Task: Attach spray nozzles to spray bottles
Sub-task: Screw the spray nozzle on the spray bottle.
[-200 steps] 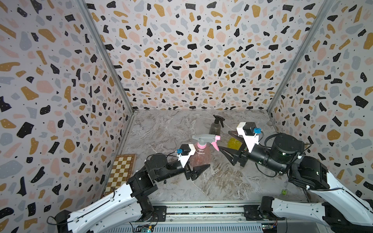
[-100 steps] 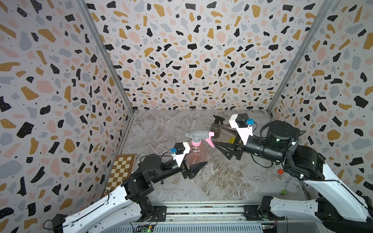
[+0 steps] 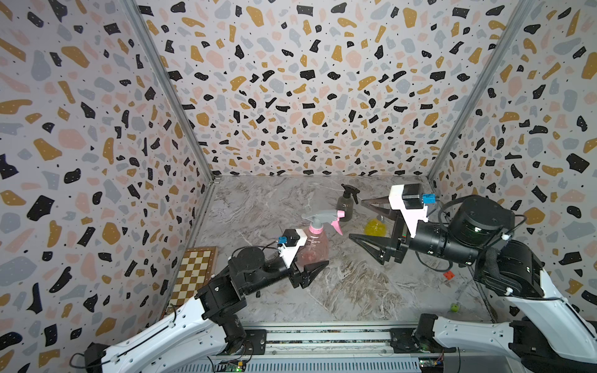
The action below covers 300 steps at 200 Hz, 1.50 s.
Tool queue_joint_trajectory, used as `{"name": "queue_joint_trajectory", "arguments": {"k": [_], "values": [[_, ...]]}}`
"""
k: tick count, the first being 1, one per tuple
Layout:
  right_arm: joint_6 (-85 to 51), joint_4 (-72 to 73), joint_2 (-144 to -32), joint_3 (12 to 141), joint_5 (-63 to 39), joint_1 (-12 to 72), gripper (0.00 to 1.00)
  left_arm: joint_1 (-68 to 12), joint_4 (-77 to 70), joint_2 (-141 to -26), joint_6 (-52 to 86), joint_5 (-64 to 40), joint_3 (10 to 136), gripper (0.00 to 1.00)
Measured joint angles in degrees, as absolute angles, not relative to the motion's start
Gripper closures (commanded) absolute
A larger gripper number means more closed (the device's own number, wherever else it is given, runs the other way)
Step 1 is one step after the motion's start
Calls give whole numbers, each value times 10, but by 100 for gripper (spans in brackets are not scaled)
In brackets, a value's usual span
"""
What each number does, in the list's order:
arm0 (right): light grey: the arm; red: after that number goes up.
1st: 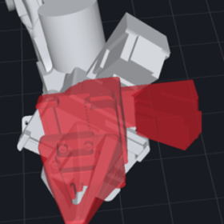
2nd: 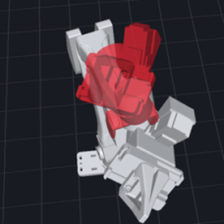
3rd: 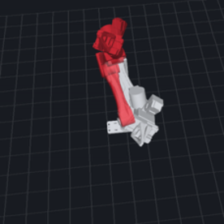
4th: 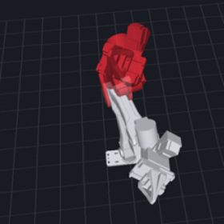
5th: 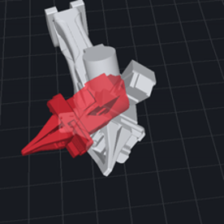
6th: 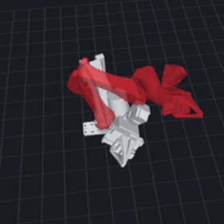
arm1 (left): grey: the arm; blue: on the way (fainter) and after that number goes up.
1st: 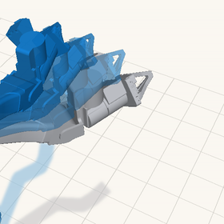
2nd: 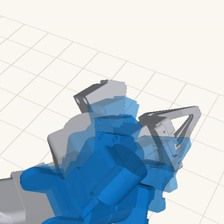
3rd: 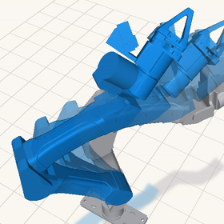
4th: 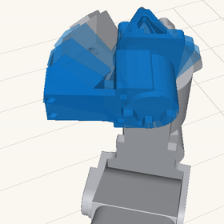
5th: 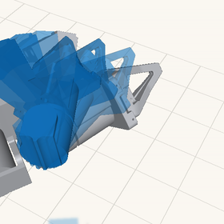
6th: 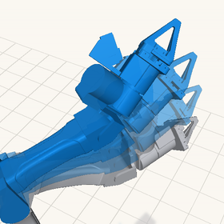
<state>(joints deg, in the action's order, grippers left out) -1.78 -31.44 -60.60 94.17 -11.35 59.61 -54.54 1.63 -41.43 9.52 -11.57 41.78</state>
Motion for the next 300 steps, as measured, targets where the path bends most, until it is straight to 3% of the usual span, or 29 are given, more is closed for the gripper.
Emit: {"name": "queue_joint_trajectory", "arguments": {"k": [71, 97, 135, 183, 199, 223, 231, 245, 300], "values": [[-24, -319, -669, 942, -219, 569, 38, -545, 21, -439, 90, -189, 418, 100], [-28, -317, -667, 939, -231, 569, 54, -545, 20, -436, 90, -183, 418, 100], [-42, -317, -667, 928, -235, 562, 55, -545, 16, -433, 90, -167, 418, 100], [-57, -313, -667, 907, -240, 545, 78, -545, 16, -428, 91, -141, 418, 100], [-66, -313, -667, 904, -248, 541, 83, -545, 16, -427, 93, -136, 418, 82], [-69, -313, -663, 904, -259, 537, 90, -544, 11, -426, 92, -134, 418, 29], [-70, -312, -663, 904, -260, 536, 93, -544, 11, -426, 93, -131, 418, 0], [-71, -305, -664, 899, -258, 533, 100, -544, 11, -426, 98, -123, 418, 1], [-84, -268, -668, 871, -231, 508, 100, -544, 15, -408, 119, -59, 412, 1]]}}
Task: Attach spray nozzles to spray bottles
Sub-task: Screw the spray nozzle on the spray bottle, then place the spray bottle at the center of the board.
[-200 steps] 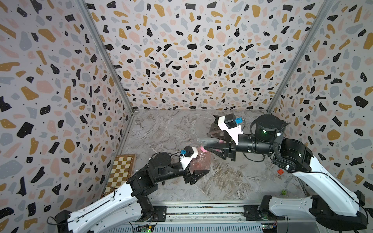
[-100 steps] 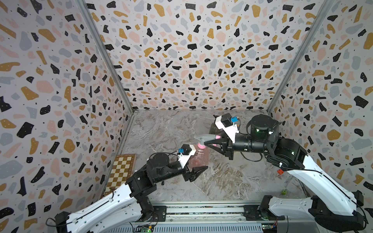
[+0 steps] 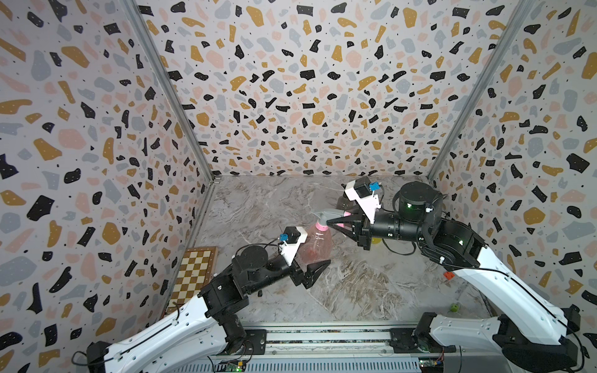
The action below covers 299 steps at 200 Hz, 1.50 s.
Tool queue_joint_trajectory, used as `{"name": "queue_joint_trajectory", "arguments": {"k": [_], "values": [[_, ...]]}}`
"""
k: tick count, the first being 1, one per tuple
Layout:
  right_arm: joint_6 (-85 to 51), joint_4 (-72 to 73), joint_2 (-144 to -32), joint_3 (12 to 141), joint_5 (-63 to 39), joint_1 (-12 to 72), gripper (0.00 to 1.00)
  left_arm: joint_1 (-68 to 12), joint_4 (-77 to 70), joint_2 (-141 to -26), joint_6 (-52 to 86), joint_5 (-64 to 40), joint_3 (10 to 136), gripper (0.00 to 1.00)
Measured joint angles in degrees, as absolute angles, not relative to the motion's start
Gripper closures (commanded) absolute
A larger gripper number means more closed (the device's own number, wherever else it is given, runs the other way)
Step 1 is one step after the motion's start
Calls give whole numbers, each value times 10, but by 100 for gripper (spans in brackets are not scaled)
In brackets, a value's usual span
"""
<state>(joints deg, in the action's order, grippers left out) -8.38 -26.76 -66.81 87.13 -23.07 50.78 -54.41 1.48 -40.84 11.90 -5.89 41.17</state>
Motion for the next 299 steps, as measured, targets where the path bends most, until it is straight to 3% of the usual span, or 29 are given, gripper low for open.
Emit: {"name": "queue_joint_trajectory", "arguments": {"k": [47, 90, 135, 181, 198, 240, 299], "values": [[-91, -208, -675, 818, -143, 456, 100, -544, 24, -333, 150, 35, 370, 1], [-98, -64, -731, 674, -63, 431, 100, -544, 16, -236, 181, 141, 326, 1], [-98, 58, -887, 637, -42, 415, 100, -544, 16, -218, 192, 170, 316, 1], [-98, 136, -960, 639, -32, 397, 97, -544, 26, -201, 196, 174, 316, 1], [-100, 145, -976, 639, -32, 396, 90, -544, 27, -193, 196, 180, 316, 1], [-99, 155, -984, 639, -23, 406, 52, -544, 30, -190, 196, 185, 316, 1], [-103, 154, -967, 637, -6, 415, 28, -544, 30, -193, 196, 185, 316, 1]]}}
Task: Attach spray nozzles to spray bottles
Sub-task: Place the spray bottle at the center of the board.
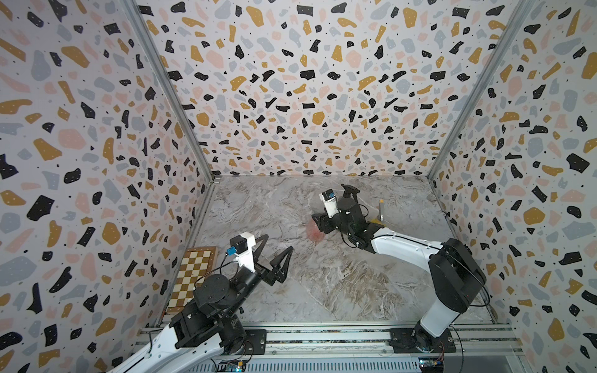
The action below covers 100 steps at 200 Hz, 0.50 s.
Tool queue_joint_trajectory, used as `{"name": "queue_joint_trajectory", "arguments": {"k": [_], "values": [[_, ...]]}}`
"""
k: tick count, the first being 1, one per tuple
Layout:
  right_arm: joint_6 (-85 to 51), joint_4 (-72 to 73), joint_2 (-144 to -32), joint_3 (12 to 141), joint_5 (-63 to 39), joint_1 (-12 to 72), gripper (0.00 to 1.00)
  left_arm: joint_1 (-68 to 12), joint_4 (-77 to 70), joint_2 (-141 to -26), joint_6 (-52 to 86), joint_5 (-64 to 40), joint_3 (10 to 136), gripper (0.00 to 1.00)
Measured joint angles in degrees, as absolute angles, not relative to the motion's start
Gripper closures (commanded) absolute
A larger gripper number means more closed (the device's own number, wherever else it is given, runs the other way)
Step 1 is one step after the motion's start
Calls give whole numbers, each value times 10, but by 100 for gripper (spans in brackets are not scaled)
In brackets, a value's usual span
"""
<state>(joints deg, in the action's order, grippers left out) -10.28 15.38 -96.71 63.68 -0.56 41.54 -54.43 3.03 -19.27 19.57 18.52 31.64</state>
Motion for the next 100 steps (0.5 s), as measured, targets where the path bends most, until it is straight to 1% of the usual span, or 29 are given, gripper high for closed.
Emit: {"name": "queue_joint_trajectory", "arguments": {"k": [28, 53, 88, 100], "values": [[-107, 145, -921, 630, -1, 415, 21, -544, 30, -195, 196, 186, 317, 1], [-123, 136, -833, 606, 5, 415, 18, -544, 31, -217, 190, 190, 324, 1], [-154, 102, -718, 583, 13, 415, 18, -542, 34, -325, 166, 243, 381, 1], [-167, 90, -686, 566, 17, 415, 18, -521, 36, -372, 157, 257, 404, 1]]}}
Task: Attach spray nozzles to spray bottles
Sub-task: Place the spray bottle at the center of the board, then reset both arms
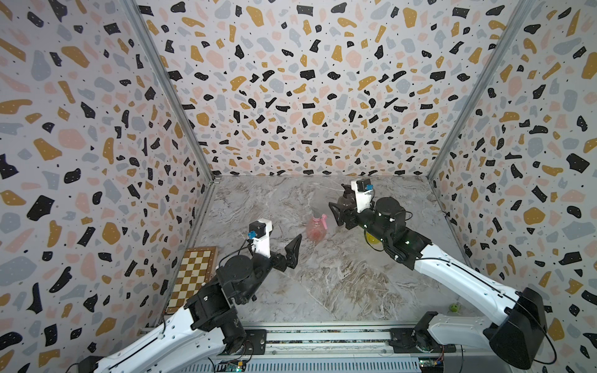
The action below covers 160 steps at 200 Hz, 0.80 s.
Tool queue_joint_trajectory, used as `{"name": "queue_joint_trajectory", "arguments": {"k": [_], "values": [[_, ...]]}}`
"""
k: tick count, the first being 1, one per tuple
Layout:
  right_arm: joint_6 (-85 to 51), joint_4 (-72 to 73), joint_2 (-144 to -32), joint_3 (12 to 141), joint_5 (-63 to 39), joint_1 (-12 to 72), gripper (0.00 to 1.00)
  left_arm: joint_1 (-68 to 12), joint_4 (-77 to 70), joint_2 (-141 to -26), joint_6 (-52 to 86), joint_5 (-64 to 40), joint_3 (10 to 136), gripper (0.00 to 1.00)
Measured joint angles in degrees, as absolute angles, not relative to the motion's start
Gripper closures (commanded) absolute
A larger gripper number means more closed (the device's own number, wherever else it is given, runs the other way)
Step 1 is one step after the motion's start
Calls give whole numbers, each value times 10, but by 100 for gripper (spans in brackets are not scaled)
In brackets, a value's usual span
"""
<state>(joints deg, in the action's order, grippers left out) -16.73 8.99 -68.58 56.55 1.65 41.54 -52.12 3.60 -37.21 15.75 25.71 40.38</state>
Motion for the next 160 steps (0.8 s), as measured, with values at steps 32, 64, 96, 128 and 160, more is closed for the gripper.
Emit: {"name": "queue_joint_trajectory", "arguments": {"k": [32, 64, 96, 128, 160], "values": [[-194, 50, -604, 493, 22, 415, 11, -380, 43, -462, 171, 249, 434, 2], [-206, 11, -547, 471, 36, 415, 3, -282, 52, -528, 163, 276, 434, 2], [-209, 4, -499, 469, 57, 415, 1, -212, 43, -608, 123, 299, 433, 1], [-210, 4, -475, 465, 75, 415, 0, -126, 13, -696, 108, 307, 411, 1], [-211, 3, -468, 456, 93, 415, 0, -74, -74, -742, 94, 290, 338, 2]]}}
